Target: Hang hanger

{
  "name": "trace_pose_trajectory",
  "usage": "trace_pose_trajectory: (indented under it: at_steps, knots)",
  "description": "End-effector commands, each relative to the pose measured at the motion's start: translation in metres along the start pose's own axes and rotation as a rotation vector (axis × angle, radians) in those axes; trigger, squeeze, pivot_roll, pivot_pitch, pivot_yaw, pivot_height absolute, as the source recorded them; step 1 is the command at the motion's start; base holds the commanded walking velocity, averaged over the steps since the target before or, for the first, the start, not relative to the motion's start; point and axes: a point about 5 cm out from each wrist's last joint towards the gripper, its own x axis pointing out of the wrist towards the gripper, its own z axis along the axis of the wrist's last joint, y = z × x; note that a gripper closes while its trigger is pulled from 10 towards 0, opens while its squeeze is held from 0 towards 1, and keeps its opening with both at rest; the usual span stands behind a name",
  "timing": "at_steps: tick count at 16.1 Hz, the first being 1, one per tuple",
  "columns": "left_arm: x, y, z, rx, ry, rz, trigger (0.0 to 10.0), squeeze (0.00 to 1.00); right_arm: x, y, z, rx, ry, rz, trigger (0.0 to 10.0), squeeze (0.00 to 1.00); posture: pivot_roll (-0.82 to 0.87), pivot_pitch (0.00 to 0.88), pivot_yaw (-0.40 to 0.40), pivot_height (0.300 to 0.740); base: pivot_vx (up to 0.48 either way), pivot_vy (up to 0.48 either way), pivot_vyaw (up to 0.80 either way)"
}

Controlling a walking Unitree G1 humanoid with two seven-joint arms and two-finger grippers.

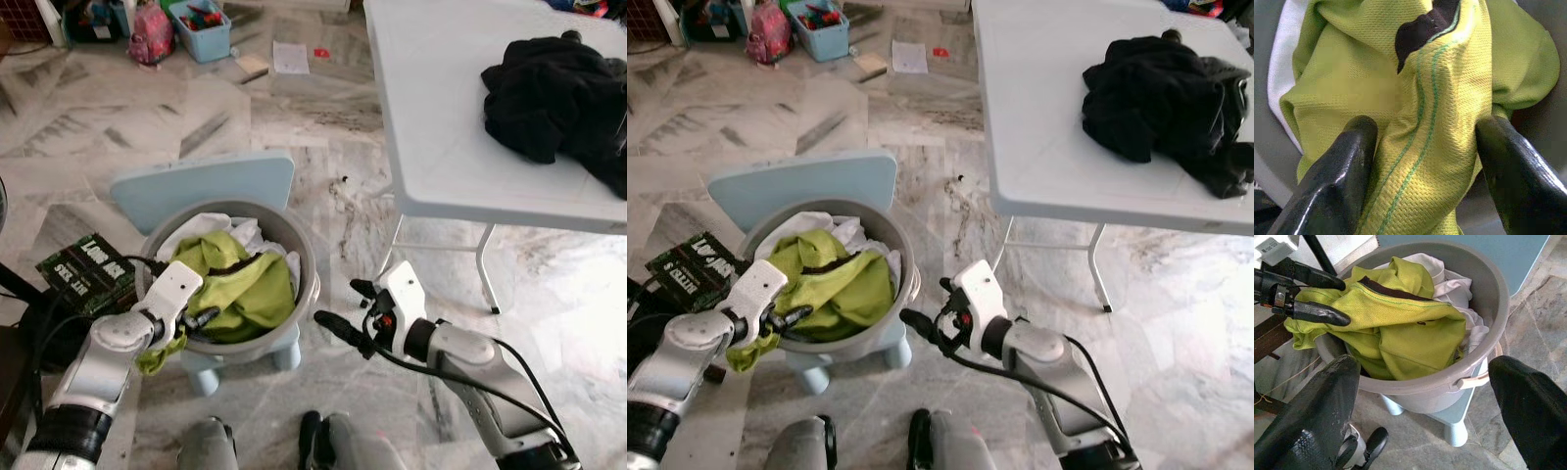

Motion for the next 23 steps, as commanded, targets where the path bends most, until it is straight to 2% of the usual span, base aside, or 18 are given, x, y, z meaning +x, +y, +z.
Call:
trace_pose_trajectory:
  at_steps: [1, 6, 12, 15, 16, 17, 19, 20, 21, 22, 23]
  knots:
    - [0.001, -0.003, -0.004, 0.023, 0.012, -0.012, 0.0, 0.0, -0.002, -0.001, -0.002, -0.001, 0.009, -0.011, 10.0, 0.0, -0.03, 0.148, -0.099, 0.74, 0.0, 0.0, 0.0]
    - [0.004, -0.005, -0.003, 0.049, -0.015, -0.016, 0.0, 0.0, -0.004, -0.001, -0.003, 0.001, 0.009, -0.023, 10.0, 0.0, -0.04, 0.154, -0.096, 0.74, 0.0, 0.0, 0.0]
    - [0.005, -0.003, 0.003, 0.058, -0.06, 0.038, 0.0, 0.0, -0.003, -0.003, -0.003, 0.0, 0.011, -0.024, 10.0, 0.0, -0.03, 0.154, -0.099, 0.74, 0.0, 0.0, 0.0]
    - [0.004, -0.009, 0.019, 0.164, -0.114, 0.063, 0.0, 0.0, -0.003, -0.003, -0.003, 0.0, 0.007, -0.028, 10.0, 0.0, -0.04, 0.151, -0.097, 0.74, 0.0, 0.0, 0.0]
    - [0.003, -0.01, 0.021, 0.171, -0.123, 0.07, 0.0, 0.0, -0.002, -0.003, -0.003, 0.0, 0.007, -0.029, 10.0, 0.0, -0.04, 0.151, -0.097, 0.74, 0.0, 0.0, 0.0]
    - [-0.001, -0.018, 0.029, 0.234, -0.171, 0.098, 0.0, 0.0, -0.002, -0.004, -0.002, 0.0, 0.005, -0.034, 10.0, 0.0, -0.04, 0.15, -0.097, 0.74, 0.0, 0.0, 0.0]
    - [-0.007, -0.023, 0.033, 0.284, -0.217, 0.13, 0.0, 0.0, -0.002, -0.005, -0.002, 0.0, 0.003, -0.038, 10.0, 0.0, -0.04, 0.15, -0.097, 0.74, 0.0, 0.0, 0.0]
    - [-0.008, -0.034, 0.034, 0.355, -0.25, 0.093, 0.0, 0.0, -0.001, -0.006, -0.002, 0.0, 0.003, -0.04, 10.0, 0.0, -0.03, 0.15, -0.1, 0.74, 0.0, 0.0, 0.0]
    - [-0.007, -0.041, 0.031, 0.393, -0.237, 0.051, 0.0, 0.0, -0.001, -0.006, -0.002, -0.001, 0.003, -0.04, 10.0, 0.0, -0.03, 0.15, -0.1, 0.74, 0.0, 0.0, 0.0]
    - [-0.007, -0.05, 0.026, 0.408, -0.214, -0.013, 4.3, 0.0, 0.001, -0.006, -0.001, -0.003, 0.002, -0.038, 10.0, 0.0, -0.03, 0.149, -0.101, 0.74, 0.0, 0.0, 0.0]
    - [-0.006, -0.052, 0.026, 0.415, -0.208, -0.026, 9.7, 0.0, 0.001, -0.006, -0.001, -0.004, 0.002, -0.038, 10.0, 0.0, -0.03, 0.146, -0.103, 0.74, 0.0, 0.0, 0.0]
